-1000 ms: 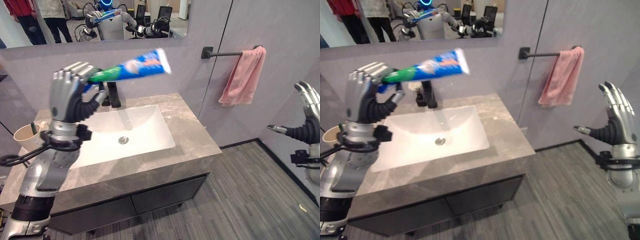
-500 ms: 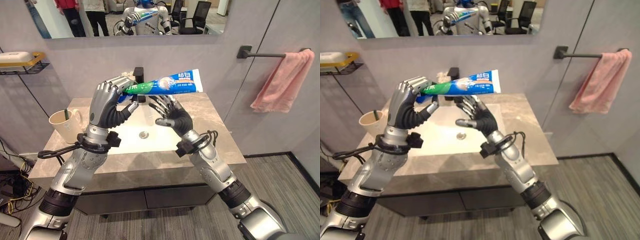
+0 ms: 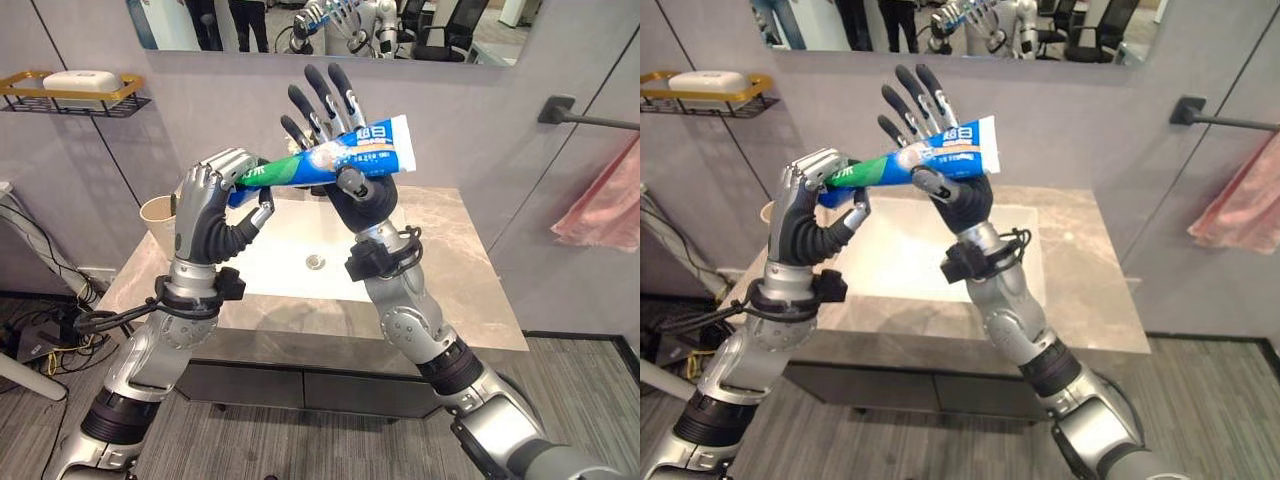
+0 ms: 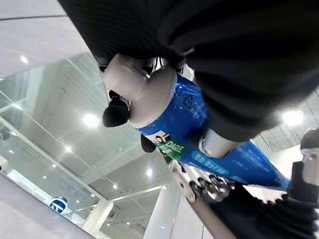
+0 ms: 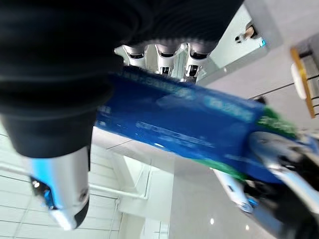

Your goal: Put brush and paste in cup on sink, flatten towel.

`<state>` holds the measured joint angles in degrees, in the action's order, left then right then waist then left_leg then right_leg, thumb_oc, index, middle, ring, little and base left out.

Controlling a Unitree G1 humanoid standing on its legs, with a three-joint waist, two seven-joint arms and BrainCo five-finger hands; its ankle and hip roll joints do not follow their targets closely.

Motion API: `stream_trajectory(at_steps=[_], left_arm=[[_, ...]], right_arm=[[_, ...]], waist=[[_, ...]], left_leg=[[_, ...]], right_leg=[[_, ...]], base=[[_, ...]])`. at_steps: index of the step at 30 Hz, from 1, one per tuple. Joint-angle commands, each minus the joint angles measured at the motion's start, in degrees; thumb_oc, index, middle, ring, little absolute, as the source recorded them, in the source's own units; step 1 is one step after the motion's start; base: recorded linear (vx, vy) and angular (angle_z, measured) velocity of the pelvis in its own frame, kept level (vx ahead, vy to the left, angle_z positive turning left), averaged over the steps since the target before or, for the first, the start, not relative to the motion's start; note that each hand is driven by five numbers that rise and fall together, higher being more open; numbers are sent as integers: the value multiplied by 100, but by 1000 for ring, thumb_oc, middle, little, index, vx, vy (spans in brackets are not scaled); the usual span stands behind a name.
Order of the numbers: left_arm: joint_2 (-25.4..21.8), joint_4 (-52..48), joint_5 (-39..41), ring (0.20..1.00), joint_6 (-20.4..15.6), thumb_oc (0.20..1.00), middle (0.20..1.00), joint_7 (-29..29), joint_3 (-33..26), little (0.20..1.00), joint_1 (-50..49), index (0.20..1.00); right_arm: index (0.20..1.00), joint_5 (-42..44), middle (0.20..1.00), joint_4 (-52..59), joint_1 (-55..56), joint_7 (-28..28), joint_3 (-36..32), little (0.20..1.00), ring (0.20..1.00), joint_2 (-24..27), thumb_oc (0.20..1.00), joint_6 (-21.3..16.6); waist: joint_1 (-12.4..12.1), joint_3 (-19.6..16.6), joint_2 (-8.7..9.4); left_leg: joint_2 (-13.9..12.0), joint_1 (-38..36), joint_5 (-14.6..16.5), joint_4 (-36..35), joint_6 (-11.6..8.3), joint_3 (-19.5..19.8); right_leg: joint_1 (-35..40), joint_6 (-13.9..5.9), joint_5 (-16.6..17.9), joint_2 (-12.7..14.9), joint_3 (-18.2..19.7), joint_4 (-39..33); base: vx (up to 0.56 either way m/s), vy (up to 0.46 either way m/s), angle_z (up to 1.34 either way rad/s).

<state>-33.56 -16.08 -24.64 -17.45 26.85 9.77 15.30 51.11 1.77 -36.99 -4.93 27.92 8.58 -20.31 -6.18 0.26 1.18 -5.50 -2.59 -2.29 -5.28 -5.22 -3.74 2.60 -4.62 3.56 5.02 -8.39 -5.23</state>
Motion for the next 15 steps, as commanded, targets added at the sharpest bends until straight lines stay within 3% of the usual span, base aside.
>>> stream_trajectory(at_steps=[1,7,9,10,15], left_arm=[[-265,-191,343,200,-155,200,200,265,-150,200,148,200],[-214,-107,506,200,-126,200,200,241,-92,200,-59,200],[-214,-103,504,200,-114,200,200,252,-98,200,-84,200],[-192,-118,523,200,-102,200,200,248,-81,200,-109,200],[-163,-144,559,200,-84,200,200,233,-81,200,-223,200]], right_arm=[[1000,236,1000,328,-510,79,-306,1000,1000,-202,1000,-465],[1000,443,1000,319,-282,77,-127,1000,1000,-267,1000,-440],[671,474,671,296,-229,80,-97,671,671,-283,671,-432],[200,523,200,236,-157,70,-47,200,200,-323,200,-409],[200,449,200,149,-25,212,-49,200,200,-350,200,-433]], waist=[[4,-122,267],[-12,-123,281],[-3,-129,280],[3,-131,280],[24,-130,266]], left_leg=[[37,-139,271,28,57,39],[37,-120,255,28,60,23],[33,-118,255,28,61,19],[28,-119,256,28,64,10],[30,-124,259,28,70,-15]], right_leg=[[152,-148,79,304,-50,23],[119,-136,97,314,-58,23],[107,-137,102,317,-52,23],[99,-139,103,317,-49,23],[83,-142,111,317,-27,23]], base=[[0,0,0],[0,0,0],[0,0,0],[0,0,0],[0,0,0]])
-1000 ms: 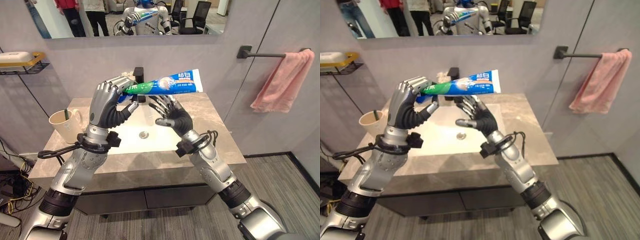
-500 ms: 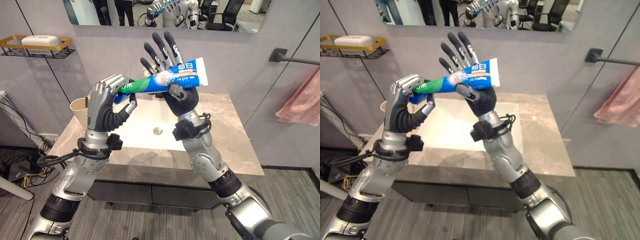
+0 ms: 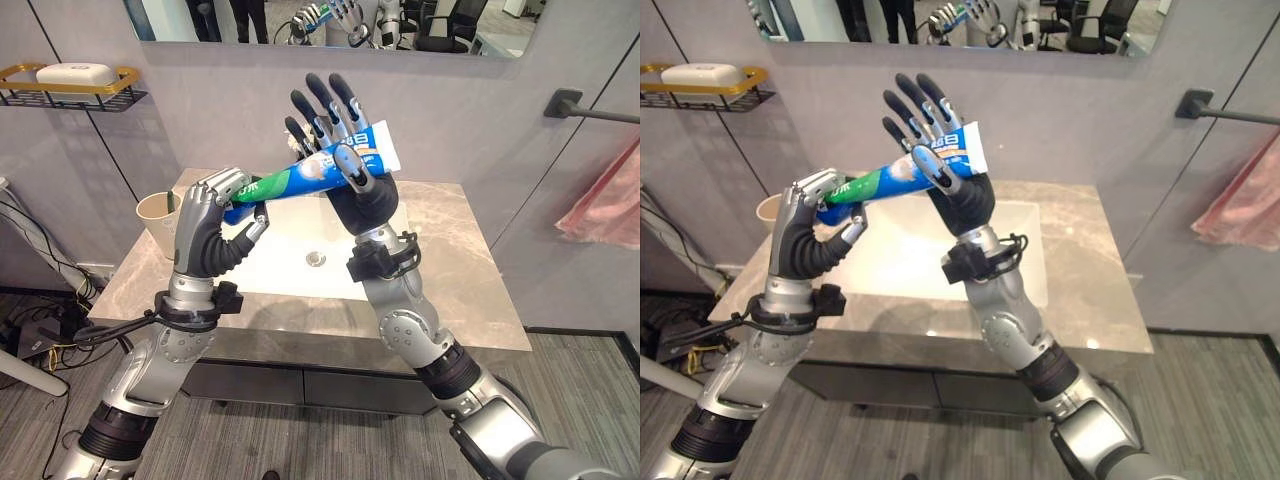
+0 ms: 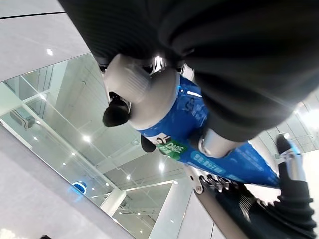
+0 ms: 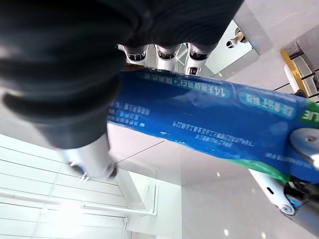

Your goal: Put brush and paste in cup on sink, flatten towel.

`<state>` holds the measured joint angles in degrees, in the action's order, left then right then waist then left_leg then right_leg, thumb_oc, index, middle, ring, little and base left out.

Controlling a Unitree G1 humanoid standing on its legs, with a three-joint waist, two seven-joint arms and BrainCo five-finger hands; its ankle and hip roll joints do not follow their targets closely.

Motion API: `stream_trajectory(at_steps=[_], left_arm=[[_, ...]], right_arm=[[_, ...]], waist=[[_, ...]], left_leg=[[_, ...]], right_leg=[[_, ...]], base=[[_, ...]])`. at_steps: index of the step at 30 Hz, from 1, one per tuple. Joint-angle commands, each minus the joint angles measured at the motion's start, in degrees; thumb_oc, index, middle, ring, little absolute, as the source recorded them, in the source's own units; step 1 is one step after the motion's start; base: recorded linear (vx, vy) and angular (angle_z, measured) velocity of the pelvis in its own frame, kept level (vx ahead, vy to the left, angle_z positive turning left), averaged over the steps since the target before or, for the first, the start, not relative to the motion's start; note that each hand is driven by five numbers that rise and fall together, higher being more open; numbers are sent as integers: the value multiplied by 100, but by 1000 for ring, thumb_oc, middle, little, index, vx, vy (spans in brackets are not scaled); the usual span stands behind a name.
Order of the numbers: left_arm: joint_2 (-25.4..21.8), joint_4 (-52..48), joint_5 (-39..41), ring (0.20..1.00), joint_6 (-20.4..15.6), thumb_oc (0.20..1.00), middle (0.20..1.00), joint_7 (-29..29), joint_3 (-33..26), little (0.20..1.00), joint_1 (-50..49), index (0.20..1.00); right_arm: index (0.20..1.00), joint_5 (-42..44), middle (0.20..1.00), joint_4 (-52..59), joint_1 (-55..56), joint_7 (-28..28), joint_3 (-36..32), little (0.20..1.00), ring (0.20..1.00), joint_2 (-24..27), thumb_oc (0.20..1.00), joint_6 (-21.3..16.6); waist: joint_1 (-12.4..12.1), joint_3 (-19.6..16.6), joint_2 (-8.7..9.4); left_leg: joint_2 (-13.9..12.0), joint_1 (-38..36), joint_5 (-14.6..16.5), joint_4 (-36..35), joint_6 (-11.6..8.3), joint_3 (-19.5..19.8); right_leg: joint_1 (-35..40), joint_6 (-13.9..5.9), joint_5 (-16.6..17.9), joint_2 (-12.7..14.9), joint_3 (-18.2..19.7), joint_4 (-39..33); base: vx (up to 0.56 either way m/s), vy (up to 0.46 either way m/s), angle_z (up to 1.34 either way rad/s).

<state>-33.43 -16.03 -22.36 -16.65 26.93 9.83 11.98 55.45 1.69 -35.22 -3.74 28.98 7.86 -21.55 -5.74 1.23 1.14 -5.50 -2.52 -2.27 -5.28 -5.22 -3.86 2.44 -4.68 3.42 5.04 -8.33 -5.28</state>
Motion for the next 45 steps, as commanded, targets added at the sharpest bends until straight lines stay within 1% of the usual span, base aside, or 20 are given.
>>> stream_trajectory(at_steps=[1,6,7,8,10,15,18,19,22,23,25,26,28,29,30,32,33,34,37,45], left_arm=[[-176,-149,331,200,-164,200,200,226,-86,200,107,200],[-206,-169,462,200,-156,200,200,182,-69,200,-80,200],[-205,-164,517,385,-141,385,385,165,-82,385,-134,385],[-191,-173,576,1000,-123,1000,1000,147,-78,1000,-188,1000],[-173,-182,604,1000,-95,1000,1000,138,-81,1000,-252,1000],[-243,-171,1036,1000,-192,1000,1000,-32,-28,1000,-578,1000],[-321,-95,1561,1000,-320,1000,1000,-331,34,1000,-944,1000],[-329,-102,1577,1000,-322,1000,1000,-345,29,1000,-945,1000],[-400,0,2239,1000,-440,1000,1000,-755,192,1000,-1293,1000],[-540,136,2451,1000,-444,1000,1000,-976,329,1000,-1390,1000],[-785,237,2470,1000,-430,1000,1000,-1225,526,1000,-1470,1000],[-786,240,2471,1000,-431,1000,1000,-1225,528,1000,-1464,1000],[-1207,322,2592,1000,-457,1000,1000,-1543,712,1000,-1594,1000],[-1214,326,2598,1000,-461,1000,1000,-1546,718,1000,-1574,1000],[-1468,467,2724,1000,-480,1000,1000,-1774,888,1000,-1642,1000],[-1781,484,2732,1000,-506,1000,1000,-1901,937,1000,-1658,1000],[-1753,631,2918,1000,-441,1000,1000,-1942,917,1000,-1755,1000],[-1883,671,2992,1000,-452,1000,1000,-1995,822,1000,-1868,1000],[-2020,766,2990,1000,-454,1000,1000,-2062,758,1000,-1967,1000],[-1859,817,3298,1000,-369,1000,1000,-2201,713,1000,-2047,1000]], right_arm=[[200,14,200,156,-199,92,-154,200,200,-279,200,-311],[200,-226,200,-4,-210,413,-295,200,200,-365,200,-412],[200,-283,200,-44,-225,480,-330,200,200,-379,200,-419],[200,-324,200,-88,-249,538,-350,200,200,-395,200,-436],[200,-361,200,-151,-280,586,-370,200,200,-409,200,-428],[200,-706,200,-470,-558,965,-669,200,200,-300,200,-471],[200,-945,200,-669,-886,1201,-914,200,200,-123,200,-505],[200,-947,200,-678,-896,1204,-920,200,200,-124,200,-507],[200,-1324,200,-984,-1313,1536,-1112,200,200,179,200,-506],[200,-1567,200,-1058,-1582,1742,-1180,200,200,391,200,-472],[200,-1716,200,-1227,-1846,1906,-1277,200,200,481,200,-506],[200,-1716,200,-1229,-1851,1906,-1280,200,200,482,200,-507],[200,-1806,200,-1536,-2266,2061,-1338,200,200,593,200,-512],[200,-1808,200,-1549,-2284,2063,-1348,200,200,598,200,-517],[200,-1816,200,-1749,-2528,2136,-1343,200,200,660,200,-534],[200,-1727,200,-1875,-2669,2146,-1364,200,200,730,200,-562],[200,-1617,200,-1922,-2697,2108,-1326,200,200,672,200,-563],[200,-1615,200,-1955,-2810,2069,-1252,200,200,868,200,-538],[200,-1727,200,-2096,-2984,2102,-1252,200,200,1003,200,-492],[200,-1620,200,-2515,-3237,2020,-1190,200,200,1152,200,-398]], waist=[[-20,-229,271],[-72,-211,274],[-92,-208,277],[-106,-202,284],[-133,-191,289],[-395,-99,336],[-579,-73,363],[-570,-73,368],[-793,-46,396],[-906,-24,416],[-1045,-12,432],[-1040,-14,436],[-1231,-13,464],[-1222,-10,475],[-1339,4,494],[-1405,13,513],[-1466,39,543],[-1522,66,575],[-1593,93,618],[-1747,143,763]], left_leg=[[31,-131,258,28,70,-4],[44,-87,246,28,77,56],[51,-80,246,28,80,76],[57,-70,240,28,82,99],[69,-52,228,28,86,132],[149,133,139,28,94,493],[202,258,69,28,105,728],[205,264,65,28,105,742],[280,397,-4,28,116,1006],[318,456,-28,28,120,1129],[362,527,-55,28,129,1247],[368,537,-62,28,131,1254],[401,577,-36,28,132,1374],[420,612,-82,28,144,1390],[432,635,-55,28,137,1449],[455,674,-58,28,140,1493],[465,690,-66,28,142,1510],[476,719,-71,28,144,1545],[492,754,-80,28,149,1595],[551,896,-84,28,169,1645]], right_leg=[[98,-136,125,315,-33,28],[115,-141,118,328,-102,28],[124,-140,117,333,-122,28],[133,-139,116,339,-144,28],[147,-135,115,344,-173,28],[214,-131,98,403,-489,36],[263,-133,81,440,-730,37],[264,-134,80,442,-744,37],[319,-141,57,461,-972,33],[353,-153,39,473,-1114,28],[386,-165,11,486,-1226,28],[380,-167,14,490,-1233,28],[415,-188,-31,493,-1324,28],[390,-193,1,509,-1340,28],[413,-207,-38,505,-1401,28],[402,-223,-39,502,-1430,28],[397,-225,-32,505,-1456,28],[392,-232,-37,500,-1482,28],[378,-245,-33,498,-1515,28],[307,-297,17,525,-1582,28]], base=[[0,0,0],[0,0,0],[0,0,0],[-6,5,4],[-13,2,6],[-22,-11,32],[0,-12,38],[6,-11,46],[5,-9,46],[7,-8,48],[14,-6,52],[36,-8,35],[27,6,28],[21,12,28],[2,22,26],[31,14,12],[45,13,22],[20,17,21],[25,8,9],[18,14,8]])
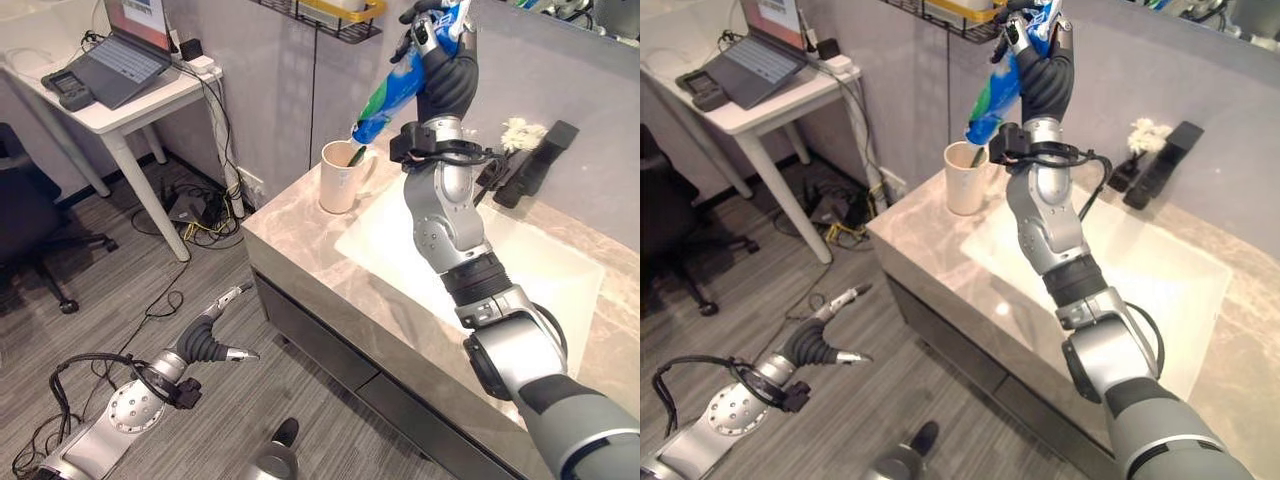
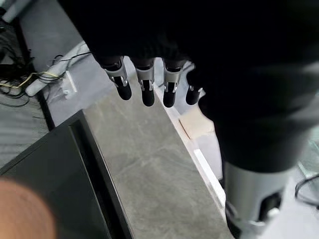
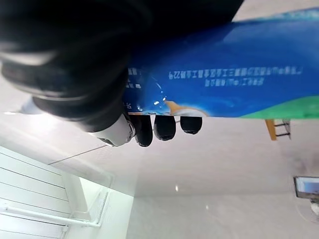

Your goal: Put brush and paste in cup on sink, flatten towel.

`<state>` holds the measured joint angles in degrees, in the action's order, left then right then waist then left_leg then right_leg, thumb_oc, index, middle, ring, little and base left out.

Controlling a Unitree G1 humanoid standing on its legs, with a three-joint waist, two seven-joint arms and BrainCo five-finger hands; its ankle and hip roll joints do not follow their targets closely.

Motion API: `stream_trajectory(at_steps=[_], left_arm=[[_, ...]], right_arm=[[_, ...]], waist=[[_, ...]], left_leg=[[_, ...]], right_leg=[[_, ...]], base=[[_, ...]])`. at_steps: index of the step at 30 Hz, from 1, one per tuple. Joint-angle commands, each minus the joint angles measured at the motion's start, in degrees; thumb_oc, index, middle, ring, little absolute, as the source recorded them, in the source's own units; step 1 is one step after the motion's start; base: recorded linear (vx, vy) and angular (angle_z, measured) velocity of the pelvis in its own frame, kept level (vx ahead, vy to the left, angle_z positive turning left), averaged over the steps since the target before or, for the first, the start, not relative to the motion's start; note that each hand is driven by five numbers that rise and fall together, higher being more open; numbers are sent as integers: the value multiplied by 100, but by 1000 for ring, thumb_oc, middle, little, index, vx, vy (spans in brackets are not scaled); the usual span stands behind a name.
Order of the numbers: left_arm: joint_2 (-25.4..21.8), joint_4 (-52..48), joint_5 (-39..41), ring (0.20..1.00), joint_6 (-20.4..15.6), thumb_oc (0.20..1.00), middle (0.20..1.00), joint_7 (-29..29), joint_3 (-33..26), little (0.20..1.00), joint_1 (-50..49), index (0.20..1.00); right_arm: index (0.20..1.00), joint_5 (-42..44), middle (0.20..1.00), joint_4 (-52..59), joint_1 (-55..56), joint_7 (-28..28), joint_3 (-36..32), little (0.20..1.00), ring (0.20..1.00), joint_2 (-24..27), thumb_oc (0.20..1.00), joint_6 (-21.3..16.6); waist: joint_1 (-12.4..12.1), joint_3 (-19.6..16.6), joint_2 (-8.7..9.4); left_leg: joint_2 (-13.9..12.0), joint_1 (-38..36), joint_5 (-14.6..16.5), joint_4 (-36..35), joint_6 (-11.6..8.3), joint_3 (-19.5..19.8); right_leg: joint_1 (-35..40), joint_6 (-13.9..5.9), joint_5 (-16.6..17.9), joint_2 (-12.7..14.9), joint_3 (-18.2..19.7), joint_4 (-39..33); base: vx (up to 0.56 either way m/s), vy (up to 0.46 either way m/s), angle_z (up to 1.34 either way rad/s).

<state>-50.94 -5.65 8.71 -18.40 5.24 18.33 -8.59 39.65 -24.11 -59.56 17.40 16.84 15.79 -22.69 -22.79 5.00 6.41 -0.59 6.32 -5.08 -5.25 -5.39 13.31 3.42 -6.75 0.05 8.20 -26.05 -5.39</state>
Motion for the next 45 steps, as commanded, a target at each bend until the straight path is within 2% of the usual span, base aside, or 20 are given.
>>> stream_trajectory(at_steps=[1,8,23,29,45], left_arm=[[-78,-200,195,1000,-182,1000,1000,-32,-115,1000,21,1000],[-74,-157,272,1000,-169,1000,1000,-136,-24,1000,105,1000],[-91,-228,433,1000,-173,1000,1000,-278,-56,1000,80,1000],[-60,50,509,1000,-201,1000,1000,-280,44,1000,106,1000],[302,770,462,1000,-131,1000,1000,-259,269,1000,214,1000]], right_arm=[[200,-49,200,-28,-831,-97,53,200,200,378,200,-282],[200,101,200,-462,-1099,-66,29,200,200,480,200,-279],[200,-762,200,-351,-1245,65,380,200,200,888,200,-65],[200,-796,200,-442,-1165,26,448,200,200,902,200,-36],[200,-604,200,-719,-845,-249,633,200,200,737,200,80]], waist=[[-56,-236,249],[-133,-256,319],[-265,-134,480],[-295,-49,557],[-219,24,602]], left_leg=[[67,19,201,25,191,-66],[117,58,231,25,223,-37],[297,288,223,25,299,89],[360,402,223,25,331,94],[363,399,238,25,353,4]], right_leg=[[203,-97,360,212,190,39],[173,-135,383,234,186,39],[70,-243,513,332,82,39],[-34,-287,606,385,92,39],[-83,-290,700,397,167,39]], base=[[0,0,0],[10,6,0],[15,23,4],[9,32,4],[0,0,0]])
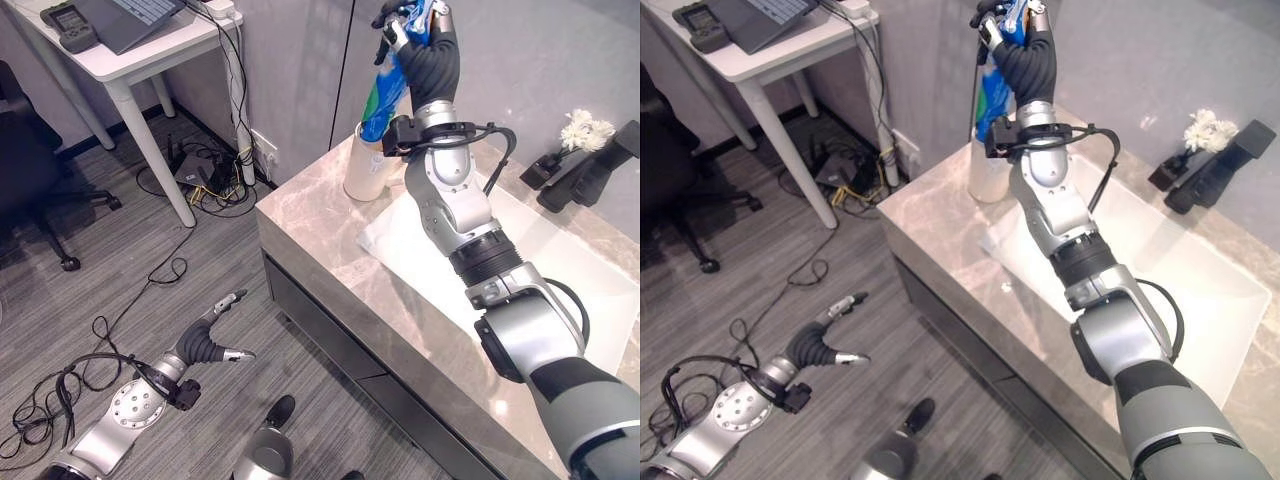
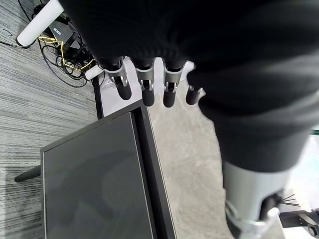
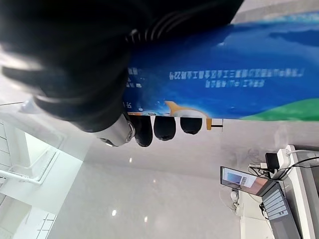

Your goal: Put brush and paste in cup on sink, flatten towel.

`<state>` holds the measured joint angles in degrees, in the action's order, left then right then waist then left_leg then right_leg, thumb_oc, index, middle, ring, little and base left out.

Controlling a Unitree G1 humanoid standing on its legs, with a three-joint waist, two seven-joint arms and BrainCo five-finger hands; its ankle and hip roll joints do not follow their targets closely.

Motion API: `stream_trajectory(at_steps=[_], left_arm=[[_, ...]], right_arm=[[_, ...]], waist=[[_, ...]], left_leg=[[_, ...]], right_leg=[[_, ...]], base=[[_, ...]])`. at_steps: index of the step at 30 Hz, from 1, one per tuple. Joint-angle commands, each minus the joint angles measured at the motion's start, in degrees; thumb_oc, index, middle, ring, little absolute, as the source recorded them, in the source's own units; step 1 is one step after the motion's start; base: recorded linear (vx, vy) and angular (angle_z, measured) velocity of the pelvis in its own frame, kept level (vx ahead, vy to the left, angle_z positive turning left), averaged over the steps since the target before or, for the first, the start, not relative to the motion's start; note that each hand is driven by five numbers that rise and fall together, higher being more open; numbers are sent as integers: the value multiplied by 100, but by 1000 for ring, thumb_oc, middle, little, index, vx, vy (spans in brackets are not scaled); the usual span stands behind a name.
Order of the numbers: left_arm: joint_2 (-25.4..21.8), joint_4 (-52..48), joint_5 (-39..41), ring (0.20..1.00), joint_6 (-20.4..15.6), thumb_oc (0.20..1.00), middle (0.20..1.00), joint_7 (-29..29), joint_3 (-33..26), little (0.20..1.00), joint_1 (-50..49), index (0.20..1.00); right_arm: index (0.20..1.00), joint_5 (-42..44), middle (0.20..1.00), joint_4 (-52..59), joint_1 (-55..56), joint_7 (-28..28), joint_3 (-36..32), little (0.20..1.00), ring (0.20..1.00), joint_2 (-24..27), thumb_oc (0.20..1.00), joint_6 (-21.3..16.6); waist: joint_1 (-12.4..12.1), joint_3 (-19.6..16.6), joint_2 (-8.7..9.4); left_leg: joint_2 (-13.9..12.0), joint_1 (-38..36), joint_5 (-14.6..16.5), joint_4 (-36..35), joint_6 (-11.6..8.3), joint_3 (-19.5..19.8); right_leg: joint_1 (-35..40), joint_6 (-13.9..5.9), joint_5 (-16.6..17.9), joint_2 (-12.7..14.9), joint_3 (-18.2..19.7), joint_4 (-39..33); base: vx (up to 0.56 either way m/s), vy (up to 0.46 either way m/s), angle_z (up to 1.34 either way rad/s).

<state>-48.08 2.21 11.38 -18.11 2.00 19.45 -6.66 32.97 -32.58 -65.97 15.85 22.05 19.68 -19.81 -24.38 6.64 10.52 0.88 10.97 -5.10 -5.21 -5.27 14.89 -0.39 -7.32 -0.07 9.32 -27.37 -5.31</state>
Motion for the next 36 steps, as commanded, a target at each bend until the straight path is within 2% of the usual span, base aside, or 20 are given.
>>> stream_trajectory(at_steps=[1,10,15,16,26,32,36], left_arm=[[49,97,172,1000,-153,1000,1000,73,184,1000,21,1000],[179,341,240,1000,-171,1000,1000,28,369,1000,105,1000],[168,327,270,1000,-200,1000,1000,-2,429,1000,132,1000],[181,397,262,1000,-204,1000,1000,-2,470,1000,166,1000],[219,528,211,1000,-184,1000,1000,-17,584,1000,261,1000],[240,536,56,1000,-150,1000,1000,10,646,1000,407,1000],[46,-74,43,1000,-149,1000,1000,-10,464,1000,413,1000]], right_arm=[[200,64,200,69,-199,-102,124,200,200,322,200,-197],[200,44,200,-836,-221,-95,169,200,200,-4,200,-138],[200,-50,200,-1088,-233,-37,146,200,200,-10,200,-139],[1000,20,1000,-1189,-237,-65,123,1000,1000,-37,1000,-129],[1000,193,1000,-986,-220,-72,26,1000,1000,59,1000,-160],[1000,200,1000,507,210,-95,-203,1000,1000,68,1000,-321],[1000,138,1000,1185,291,-68,-316,1000,1000,94,1000,-417]], waist=[[-47,-139,199],[-103,-77,193],[-159,-47,185],[-173,-39,181],[-126,-68,151],[-14,-140,91],[33,-205,61]], left_leg=[[216,-68,242,21,340,-163],[189,-29,228,21,338,-138],[188,25,208,21,334,-103],[189,33,206,21,332,-90],[190,-41,228,21,342,-141],[141,-181,272,21,346,-256],[104,-246,301,21,342,-317]], right_leg=[[292,-232,712,282,310,31],[222,-214,678,260,345,31],[200,-225,693,261,304,31],[188,-225,687,260,303,31],[237,-231,739,266,346,31],[316,-205,706,254,411,31],[327,-187,660,245,479,31]], base=[[0,0,0],[-2,-1,-1],[0,0,0],[0,0,0],[-1,1,0],[-28,-3,-10],[-32,-7,-4]])
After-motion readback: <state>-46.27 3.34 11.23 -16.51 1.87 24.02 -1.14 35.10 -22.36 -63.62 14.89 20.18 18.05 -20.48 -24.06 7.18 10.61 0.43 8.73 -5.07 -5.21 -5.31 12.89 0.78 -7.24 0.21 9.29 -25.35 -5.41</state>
